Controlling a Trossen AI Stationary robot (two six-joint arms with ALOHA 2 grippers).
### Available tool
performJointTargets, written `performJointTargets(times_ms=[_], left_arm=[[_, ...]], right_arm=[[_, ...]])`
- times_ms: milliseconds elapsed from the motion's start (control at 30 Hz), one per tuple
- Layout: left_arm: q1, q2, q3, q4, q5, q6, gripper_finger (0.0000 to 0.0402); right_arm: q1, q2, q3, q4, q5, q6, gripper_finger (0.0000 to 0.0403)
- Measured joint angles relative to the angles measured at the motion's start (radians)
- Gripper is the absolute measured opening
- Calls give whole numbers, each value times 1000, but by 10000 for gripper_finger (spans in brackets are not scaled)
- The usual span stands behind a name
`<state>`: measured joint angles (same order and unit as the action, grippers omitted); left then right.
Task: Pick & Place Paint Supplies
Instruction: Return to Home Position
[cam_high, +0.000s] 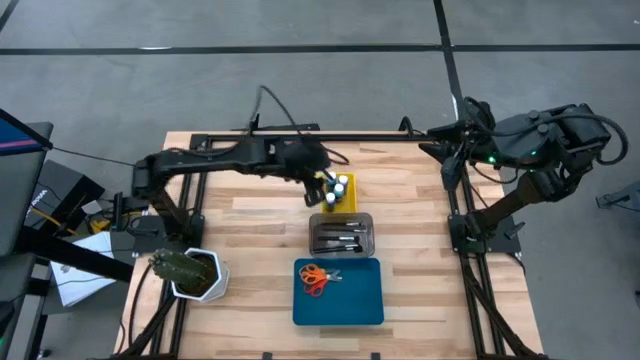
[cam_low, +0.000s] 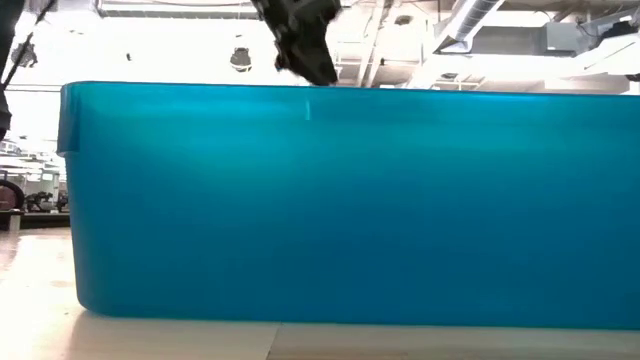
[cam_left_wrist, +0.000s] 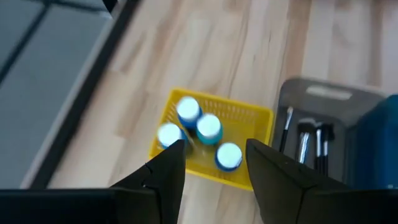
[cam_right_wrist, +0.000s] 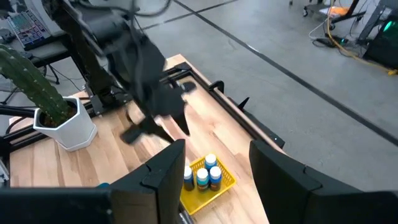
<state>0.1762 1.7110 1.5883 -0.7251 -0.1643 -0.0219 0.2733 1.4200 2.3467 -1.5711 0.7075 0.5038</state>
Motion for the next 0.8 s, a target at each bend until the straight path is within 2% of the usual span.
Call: performJointTargets(times_ms=[167,333,467,567,667,800], left_arm=[[29,-120,-19,25,-2,23,159],[46,-296,-182,171,5,19,159],[42,-463,-391,312,22,10,156],[39,-592,-575,451,47,-6,135],[39,-707,-781,643,76,-16,94],[39,-800,-1040,929,119,-72,18]], right_arm=[[0,-43,-20,0,0,-30,175],[0,-96,-75,0,0,-6,175],[0,-145,-158,0,0,40,175],[0,-189,-241,0,0,92,175],[0,-229,-330,2,0,158,175],[-1,-270,-434,23,0,227,175]])
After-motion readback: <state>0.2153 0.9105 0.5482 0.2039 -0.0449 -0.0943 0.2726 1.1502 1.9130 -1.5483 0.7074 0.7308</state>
